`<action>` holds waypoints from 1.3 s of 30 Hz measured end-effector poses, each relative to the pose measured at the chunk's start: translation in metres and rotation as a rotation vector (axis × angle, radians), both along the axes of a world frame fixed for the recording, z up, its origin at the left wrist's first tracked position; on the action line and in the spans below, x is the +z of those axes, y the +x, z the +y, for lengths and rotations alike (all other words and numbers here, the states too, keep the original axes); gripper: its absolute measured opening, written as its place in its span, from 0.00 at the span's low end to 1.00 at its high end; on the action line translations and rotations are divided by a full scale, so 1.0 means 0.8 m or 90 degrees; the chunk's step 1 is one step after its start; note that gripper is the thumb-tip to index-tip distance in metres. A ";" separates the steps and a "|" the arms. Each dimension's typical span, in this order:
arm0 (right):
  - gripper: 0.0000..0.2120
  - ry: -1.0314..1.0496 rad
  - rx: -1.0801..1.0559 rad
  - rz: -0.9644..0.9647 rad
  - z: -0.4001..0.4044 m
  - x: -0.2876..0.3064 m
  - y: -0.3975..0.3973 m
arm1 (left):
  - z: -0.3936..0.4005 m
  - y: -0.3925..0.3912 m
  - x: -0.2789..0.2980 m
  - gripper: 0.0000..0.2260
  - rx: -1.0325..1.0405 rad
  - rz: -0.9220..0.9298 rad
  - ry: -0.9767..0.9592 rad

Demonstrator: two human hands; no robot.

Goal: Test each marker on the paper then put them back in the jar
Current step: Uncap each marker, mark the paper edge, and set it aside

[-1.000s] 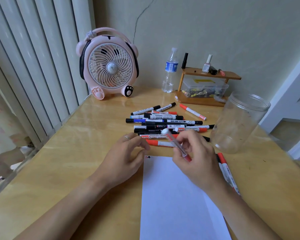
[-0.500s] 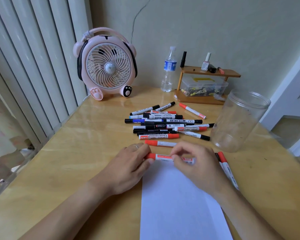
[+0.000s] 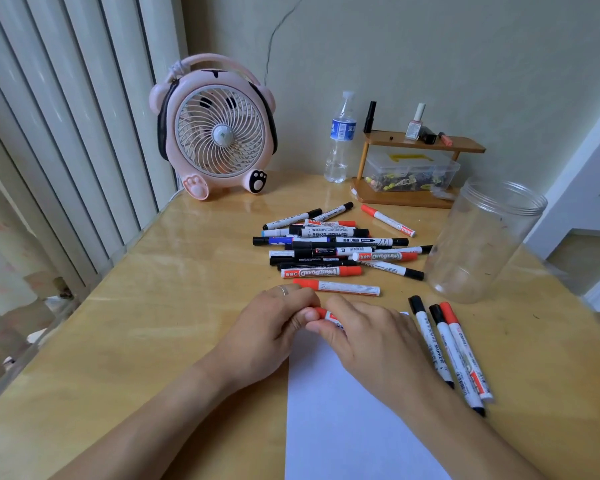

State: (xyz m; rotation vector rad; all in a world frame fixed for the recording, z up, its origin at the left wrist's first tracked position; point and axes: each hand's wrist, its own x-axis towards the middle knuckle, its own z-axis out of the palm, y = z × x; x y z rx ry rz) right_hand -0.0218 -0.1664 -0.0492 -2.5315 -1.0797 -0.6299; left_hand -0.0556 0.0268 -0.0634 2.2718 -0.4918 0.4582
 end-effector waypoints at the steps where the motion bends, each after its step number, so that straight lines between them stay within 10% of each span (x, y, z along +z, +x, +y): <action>1: 0.21 -0.010 -0.007 -0.028 0.001 0.002 -0.001 | -0.001 0.000 0.000 0.20 0.003 -0.006 -0.002; 14: 0.34 -0.031 -0.150 0.094 -0.008 0.011 -0.002 | 0.020 0.000 0.010 0.16 0.122 -0.099 -0.004; 20: 0.10 0.220 -0.022 0.346 -0.010 0.009 0.009 | 0.029 0.005 -0.009 0.09 0.281 0.000 0.137; 25: 0.11 0.445 0.055 0.539 -0.001 0.020 0.011 | 0.022 0.001 -0.017 0.05 0.360 0.068 0.176; 29: 0.19 0.630 0.100 0.740 -0.004 0.021 0.015 | 0.016 -0.003 -0.016 0.21 0.287 0.125 0.174; 39: 0.07 0.492 0.043 0.523 -0.004 0.011 0.006 | 0.024 -0.008 -0.008 0.26 0.168 0.183 0.257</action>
